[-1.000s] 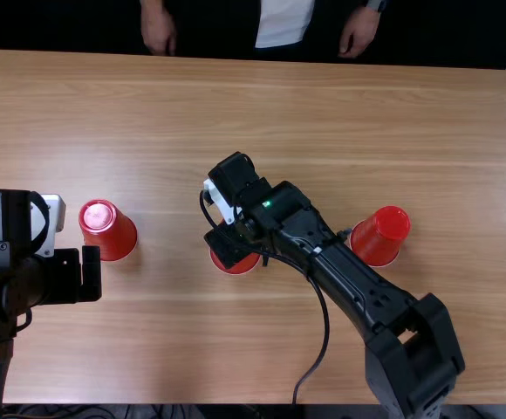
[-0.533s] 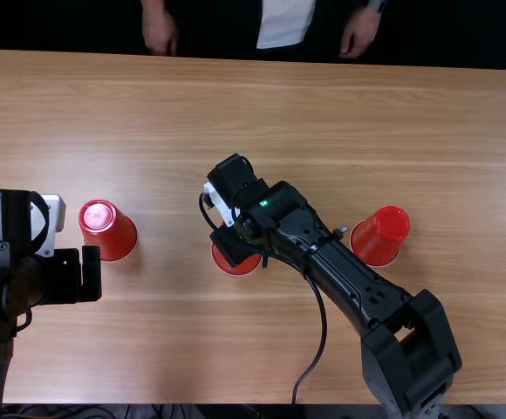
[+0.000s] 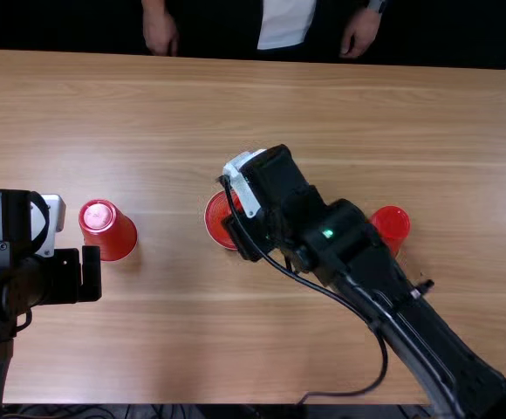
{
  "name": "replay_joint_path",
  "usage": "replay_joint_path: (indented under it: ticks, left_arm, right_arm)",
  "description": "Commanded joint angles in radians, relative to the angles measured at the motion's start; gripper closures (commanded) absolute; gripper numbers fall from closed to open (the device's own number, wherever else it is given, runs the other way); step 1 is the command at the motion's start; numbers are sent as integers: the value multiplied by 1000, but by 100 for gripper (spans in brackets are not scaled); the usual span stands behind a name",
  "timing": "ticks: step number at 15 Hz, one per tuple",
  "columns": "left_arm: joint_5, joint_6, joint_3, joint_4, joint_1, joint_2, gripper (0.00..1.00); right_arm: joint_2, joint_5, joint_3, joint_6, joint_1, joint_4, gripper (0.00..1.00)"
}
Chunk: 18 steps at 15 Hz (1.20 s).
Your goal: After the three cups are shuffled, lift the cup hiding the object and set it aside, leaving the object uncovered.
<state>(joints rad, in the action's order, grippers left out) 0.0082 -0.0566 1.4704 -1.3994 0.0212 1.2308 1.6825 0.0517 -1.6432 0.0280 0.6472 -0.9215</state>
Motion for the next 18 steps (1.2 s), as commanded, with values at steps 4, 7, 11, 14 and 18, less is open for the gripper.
replay_joint_path:
  ticks: [4, 7, 11, 14, 18]
  left_arm:
    - [12, 1, -24, 2, -1, -7, 0]
    - [16, 1, -47, 2, -1, -7, 0]
    - [18, 1, -70, 13, -3, -8, 0]
    - [18, 1, -76, 15, -4, -8, 0]
    - [18, 1, -76, 17, -4, -8, 0]
  right_arm:
    - [-193, -13, 151, 0, -86, -29, 91]
    - [-287, -13, 313, -4, -142, -13, 91]
    - [-323, -13, 496, -2, -185, -9, 90]
    - [-310, -11, 576, -2, -182, -9, 90]
    - [-227, -11, 619, -2, -179, 48, 69]
